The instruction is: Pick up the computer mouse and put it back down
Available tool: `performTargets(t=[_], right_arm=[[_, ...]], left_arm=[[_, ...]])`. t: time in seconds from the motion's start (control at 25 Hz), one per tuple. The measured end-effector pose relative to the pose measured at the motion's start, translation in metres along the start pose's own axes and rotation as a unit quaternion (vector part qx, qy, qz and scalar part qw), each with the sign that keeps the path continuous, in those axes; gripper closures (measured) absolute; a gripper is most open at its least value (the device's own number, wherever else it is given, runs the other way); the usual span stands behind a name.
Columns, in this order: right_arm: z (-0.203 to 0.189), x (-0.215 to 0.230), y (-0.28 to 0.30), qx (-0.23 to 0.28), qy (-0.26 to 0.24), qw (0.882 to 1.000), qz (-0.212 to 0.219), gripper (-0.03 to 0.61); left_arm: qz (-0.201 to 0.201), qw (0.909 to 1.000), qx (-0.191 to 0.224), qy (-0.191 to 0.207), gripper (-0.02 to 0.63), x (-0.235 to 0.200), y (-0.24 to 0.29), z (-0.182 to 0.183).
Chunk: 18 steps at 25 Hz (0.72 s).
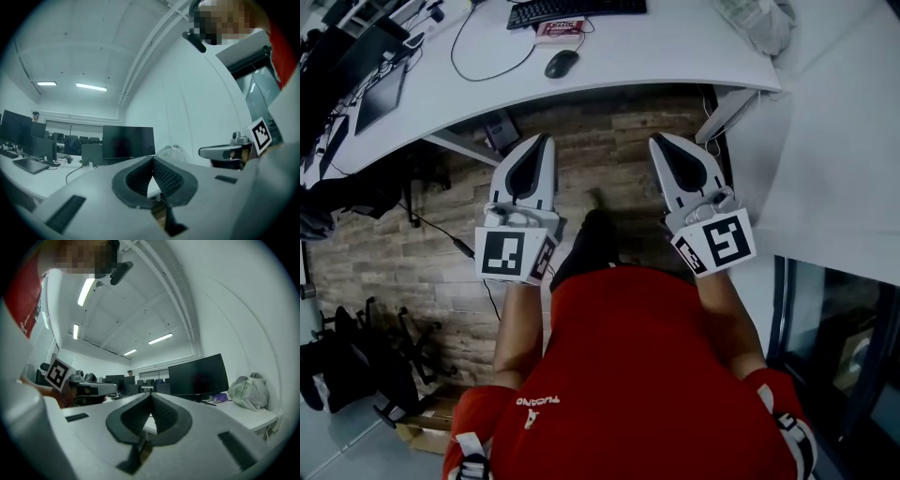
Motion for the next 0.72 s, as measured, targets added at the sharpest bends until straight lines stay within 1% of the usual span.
performTargets(t=[0.12, 0.4, 0.52, 0.72], right_arm=[[-0.004, 0.014, 0.037, -0.007, -0.005, 1.0, -0.006, 0.574], [-0.015, 0.043, 0.138, -0.027, -0.007, 0.999, -0.024, 0.574], [-0.022, 0.051, 0.179, -0.036, -0.009, 0.999, -0.03, 0.574], [-0.034, 0.065, 0.232, -0.052, -0.012, 0.998, -0.045, 0.574]], left_arm=[[-0.008, 0.9999, -0.006, -0.001, 0.604, -0.027, 0.031, -0.01], [-0.037, 0.9987, -0.034, -0.006, 0.603, -0.101, 0.106, -0.034], [-0.059, 0.9974, -0.04, -0.006, 0.603, -0.129, 0.136, -0.053], [-0.08, 0.9946, -0.065, -0.012, 0.601, -0.165, 0.179, -0.082]])
Point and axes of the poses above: the fingertips, and each gripper's own axes: y forward along the fingers, x to its right, z out of its top, the point moved 5 cm from there along -y, backward along the fingers, and after that the axes turned 3 degrees about -z, right-handed, at the moved point
